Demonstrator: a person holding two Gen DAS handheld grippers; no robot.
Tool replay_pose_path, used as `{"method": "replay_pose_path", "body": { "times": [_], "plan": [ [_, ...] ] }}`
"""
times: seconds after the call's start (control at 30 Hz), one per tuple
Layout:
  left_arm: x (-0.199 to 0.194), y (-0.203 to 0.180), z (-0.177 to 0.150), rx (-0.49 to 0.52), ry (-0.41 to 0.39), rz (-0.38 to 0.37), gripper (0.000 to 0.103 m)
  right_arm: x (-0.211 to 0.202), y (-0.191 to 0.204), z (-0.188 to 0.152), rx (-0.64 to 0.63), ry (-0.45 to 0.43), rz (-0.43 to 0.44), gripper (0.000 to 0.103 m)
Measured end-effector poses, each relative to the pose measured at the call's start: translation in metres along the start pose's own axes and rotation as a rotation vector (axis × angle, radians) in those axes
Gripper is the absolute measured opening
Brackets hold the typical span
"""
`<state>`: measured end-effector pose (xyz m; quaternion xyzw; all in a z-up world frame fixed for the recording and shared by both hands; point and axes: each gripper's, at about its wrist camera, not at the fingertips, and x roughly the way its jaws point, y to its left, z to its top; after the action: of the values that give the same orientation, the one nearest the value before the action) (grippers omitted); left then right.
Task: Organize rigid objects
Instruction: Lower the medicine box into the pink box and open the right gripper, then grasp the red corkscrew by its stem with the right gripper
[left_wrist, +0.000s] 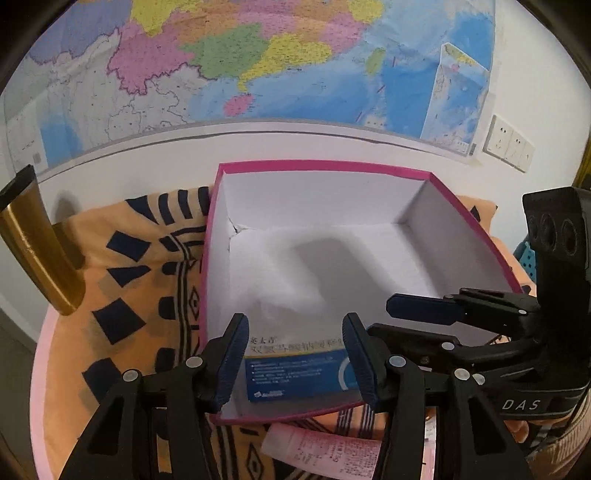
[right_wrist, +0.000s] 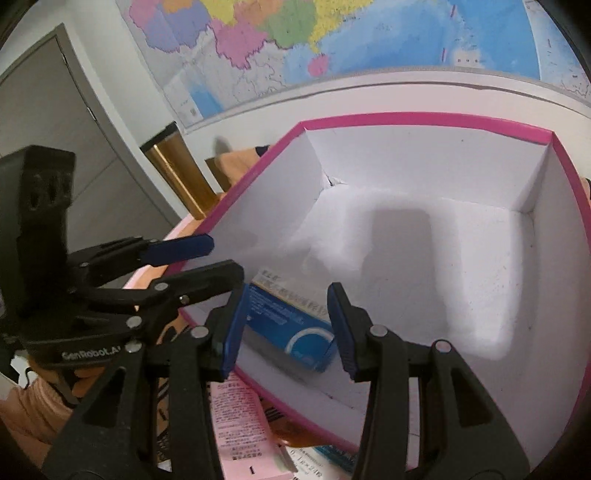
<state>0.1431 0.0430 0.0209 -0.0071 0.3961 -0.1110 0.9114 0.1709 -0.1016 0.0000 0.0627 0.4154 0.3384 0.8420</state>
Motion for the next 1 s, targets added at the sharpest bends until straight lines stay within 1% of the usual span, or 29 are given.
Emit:
{"method": "replay_pose_path", "body": {
  "times": [0.07,0.17,0.27,0.33,0.4,0.5,0.63,0.67,0.8,0.87,1.0],
  "plan": [
    [-0.004,0.002,-0.002,-0.014,-0.013,-0.009,0.053,-0.002,-0.001,0.0,0.008,-0.003,0.005,0.047],
    [-0.02,0.002,-0.007,-0.019,-0.062,-0.022,0.054,-0.019,-0.001,-0.003,0.01,-0.045,0.012,0.047],
    [-0.041,-0.005,-0.014,-0.004,-0.122,-0.058,0.06,-0.05,0.001,-0.012,0.004,-0.102,0.02,0.047],
    [-0.053,-0.015,-0.022,0.021,-0.154,-0.096,0.065,-0.074,0.002,-0.02,0.001,-0.141,0.018,0.048],
    [-0.059,-0.024,-0.028,0.038,-0.167,-0.135,0.068,-0.1,0.001,-0.032,0.005,-0.181,0.003,0.051],
    [-0.06,-0.043,-0.043,0.068,-0.148,-0.215,0.069,-0.127,-0.009,-0.053,0.043,-0.207,-0.027,0.053],
    [-0.05,-0.072,-0.063,0.111,-0.1,-0.284,0.069,-0.147,-0.027,-0.089,0.123,-0.19,-0.104,0.053],
    [-0.046,-0.078,-0.067,0.118,-0.084,-0.303,0.069,-0.15,-0.034,-0.103,0.154,-0.178,-0.129,0.053],
    [-0.033,-0.097,-0.077,0.13,-0.034,-0.35,0.069,-0.154,-0.056,-0.138,0.252,-0.131,-0.198,0.053],
    [-0.027,-0.107,-0.082,0.141,-0.018,-0.35,0.069,-0.154,-0.065,-0.151,0.291,-0.1,-0.236,0.053],
    [-0.022,-0.122,-0.088,0.158,0.01,-0.372,0.069,-0.149,-0.084,-0.169,0.371,-0.06,-0.246,0.052]
  ]
}}
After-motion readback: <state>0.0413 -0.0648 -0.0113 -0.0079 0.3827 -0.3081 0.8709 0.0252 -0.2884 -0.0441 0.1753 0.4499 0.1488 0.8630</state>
